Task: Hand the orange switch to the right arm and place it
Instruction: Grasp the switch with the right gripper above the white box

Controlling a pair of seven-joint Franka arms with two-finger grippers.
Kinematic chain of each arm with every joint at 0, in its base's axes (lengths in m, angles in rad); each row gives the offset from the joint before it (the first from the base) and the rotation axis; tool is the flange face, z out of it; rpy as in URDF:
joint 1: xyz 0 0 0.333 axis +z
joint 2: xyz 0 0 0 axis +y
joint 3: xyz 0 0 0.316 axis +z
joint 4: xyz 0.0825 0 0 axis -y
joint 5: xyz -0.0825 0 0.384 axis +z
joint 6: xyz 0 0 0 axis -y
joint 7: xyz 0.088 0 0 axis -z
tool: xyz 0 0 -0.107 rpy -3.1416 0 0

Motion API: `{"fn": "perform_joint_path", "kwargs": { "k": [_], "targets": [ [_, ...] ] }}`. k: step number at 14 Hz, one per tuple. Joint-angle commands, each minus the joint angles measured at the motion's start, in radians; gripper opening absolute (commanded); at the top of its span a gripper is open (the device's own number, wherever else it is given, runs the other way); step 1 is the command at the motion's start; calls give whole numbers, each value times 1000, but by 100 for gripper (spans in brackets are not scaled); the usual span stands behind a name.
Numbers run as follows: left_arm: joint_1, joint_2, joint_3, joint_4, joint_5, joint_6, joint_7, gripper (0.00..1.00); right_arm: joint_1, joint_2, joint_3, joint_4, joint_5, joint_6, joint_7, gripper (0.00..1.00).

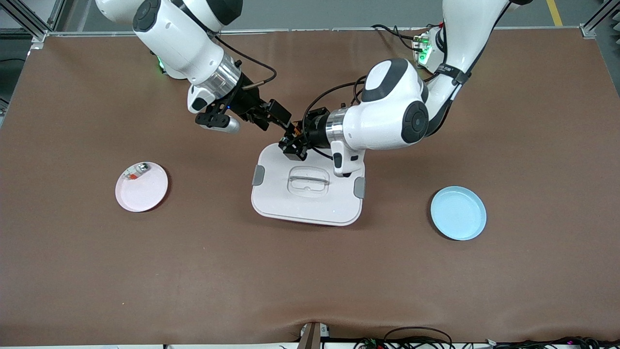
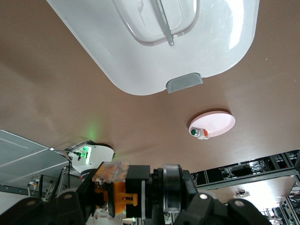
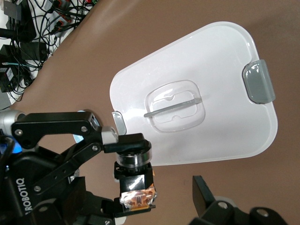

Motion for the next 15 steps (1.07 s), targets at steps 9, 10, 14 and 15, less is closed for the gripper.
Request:
{"fn": "perform_joint_path", "kwargs": {
  "k": [9, 10, 14, 15],
  "targets": [
    [-13, 4, 7, 17, -12, 0, -20, 0, 35, 49, 16, 2, -16, 55, -13, 100],
    [-13, 4, 7, 17, -12, 0, -20, 0, 40, 53, 16, 4, -16, 55, -13, 100],
    [-15, 4, 7, 17, -12, 0, -20, 0, 38, 59, 14, 5, -14, 55, -15, 93],
    [-15, 4, 7, 17, -11, 0, -20, 0, 40, 59, 16, 5, -14, 55, -15, 78]
  ]
}}
